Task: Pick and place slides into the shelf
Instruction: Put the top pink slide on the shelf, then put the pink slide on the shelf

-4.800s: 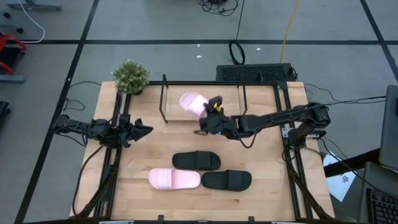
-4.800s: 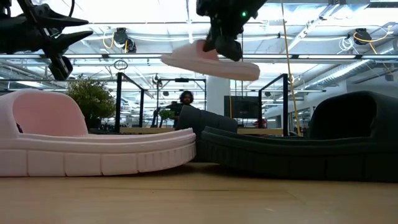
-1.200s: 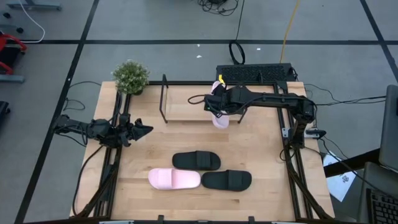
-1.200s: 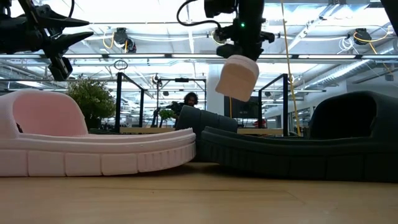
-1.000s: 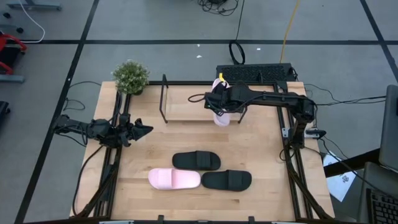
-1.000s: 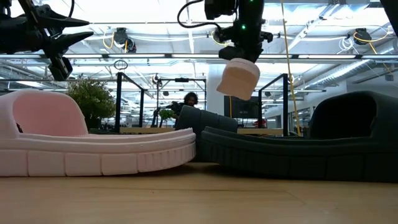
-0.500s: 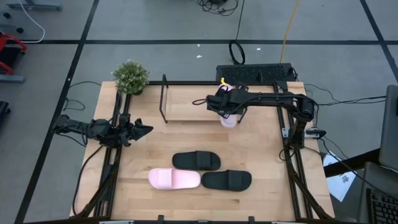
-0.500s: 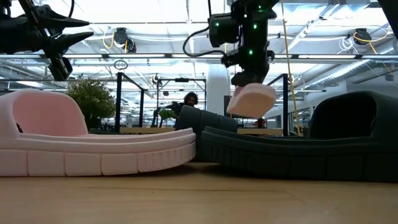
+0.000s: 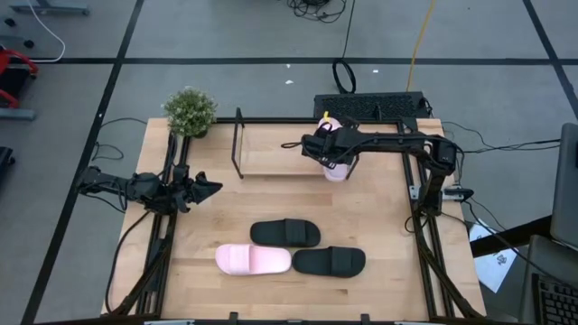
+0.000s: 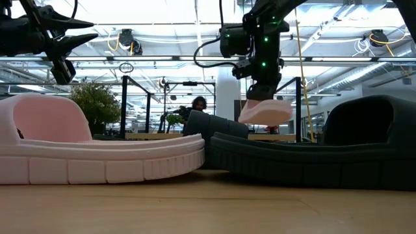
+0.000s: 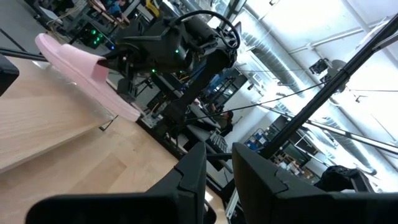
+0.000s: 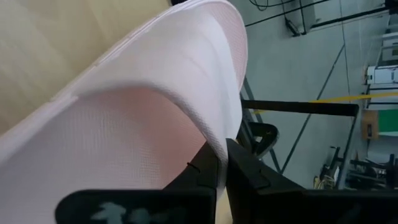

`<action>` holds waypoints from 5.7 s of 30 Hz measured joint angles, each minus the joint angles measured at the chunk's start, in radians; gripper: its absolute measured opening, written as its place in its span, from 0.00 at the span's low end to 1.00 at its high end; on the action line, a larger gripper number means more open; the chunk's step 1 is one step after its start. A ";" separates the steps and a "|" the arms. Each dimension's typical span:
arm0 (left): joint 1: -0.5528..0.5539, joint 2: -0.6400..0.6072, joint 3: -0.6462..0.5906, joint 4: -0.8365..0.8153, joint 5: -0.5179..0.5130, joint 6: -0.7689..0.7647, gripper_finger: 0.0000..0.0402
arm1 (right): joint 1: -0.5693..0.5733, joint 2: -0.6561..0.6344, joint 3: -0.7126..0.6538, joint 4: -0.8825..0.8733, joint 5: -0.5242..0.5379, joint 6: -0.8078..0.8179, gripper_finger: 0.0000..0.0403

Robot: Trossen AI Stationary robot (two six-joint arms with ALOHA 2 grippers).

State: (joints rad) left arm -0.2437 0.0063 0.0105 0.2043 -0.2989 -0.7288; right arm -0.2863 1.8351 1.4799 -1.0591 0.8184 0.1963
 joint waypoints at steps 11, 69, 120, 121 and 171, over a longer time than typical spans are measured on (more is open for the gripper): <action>0.000 0.000 0.000 -0.006 0.000 0.000 0.18 | -0.021 0.000 0.000 0.008 -0.007 -0.022 0.01; 0.000 0.000 0.000 -0.029 -0.024 0.019 0.18 | -0.022 0.000 -0.126 0.132 -0.012 -0.008 0.04; 0.000 0.000 0.000 -0.028 -0.022 0.019 0.18 | 0.135 -0.160 -0.126 0.087 -0.249 -0.035 0.48; 0.000 0.000 0.000 -0.028 -0.022 0.019 0.18 | 0.151 -0.176 -0.126 0.089 -0.303 -0.039 0.48; -0.290 0.469 0.504 -0.510 0.065 -0.262 0.18 | 0.464 -0.110 -0.125 1.115 -0.770 -0.533 0.48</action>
State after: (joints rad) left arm -0.5333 0.4750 0.5144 -0.3054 -0.2336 -0.9908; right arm 0.1780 1.7251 1.3548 0.0557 0.0479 -0.3364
